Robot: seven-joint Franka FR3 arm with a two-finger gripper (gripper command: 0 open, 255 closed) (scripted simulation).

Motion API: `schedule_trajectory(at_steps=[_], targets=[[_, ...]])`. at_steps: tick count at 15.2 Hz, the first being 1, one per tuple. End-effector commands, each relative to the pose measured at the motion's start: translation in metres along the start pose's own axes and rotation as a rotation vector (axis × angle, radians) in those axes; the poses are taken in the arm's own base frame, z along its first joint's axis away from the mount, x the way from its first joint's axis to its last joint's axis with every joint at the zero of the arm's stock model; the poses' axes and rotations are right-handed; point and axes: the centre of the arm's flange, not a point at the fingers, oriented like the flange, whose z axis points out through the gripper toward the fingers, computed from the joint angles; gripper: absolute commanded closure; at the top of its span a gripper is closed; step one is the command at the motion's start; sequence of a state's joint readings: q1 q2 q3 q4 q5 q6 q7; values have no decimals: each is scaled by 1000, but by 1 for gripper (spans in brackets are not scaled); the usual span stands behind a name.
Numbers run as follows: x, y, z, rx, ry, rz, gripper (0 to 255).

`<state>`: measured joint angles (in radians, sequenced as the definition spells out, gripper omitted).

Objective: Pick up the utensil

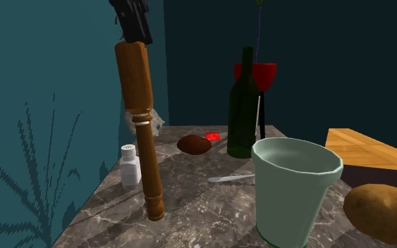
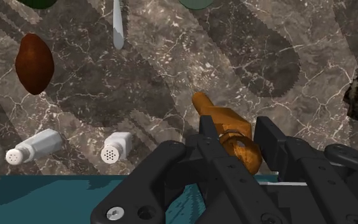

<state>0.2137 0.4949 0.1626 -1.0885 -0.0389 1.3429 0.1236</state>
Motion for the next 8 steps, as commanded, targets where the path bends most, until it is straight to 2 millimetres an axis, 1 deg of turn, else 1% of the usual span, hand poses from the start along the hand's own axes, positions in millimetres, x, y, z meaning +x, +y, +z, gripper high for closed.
schedule_trajectory(at_steps=[1,6,8], targets=[[-3,0,-11,0,0,0,255],[-9,0,-36,0,0,0,255],[-9,0,-37,0,0,0,255]])
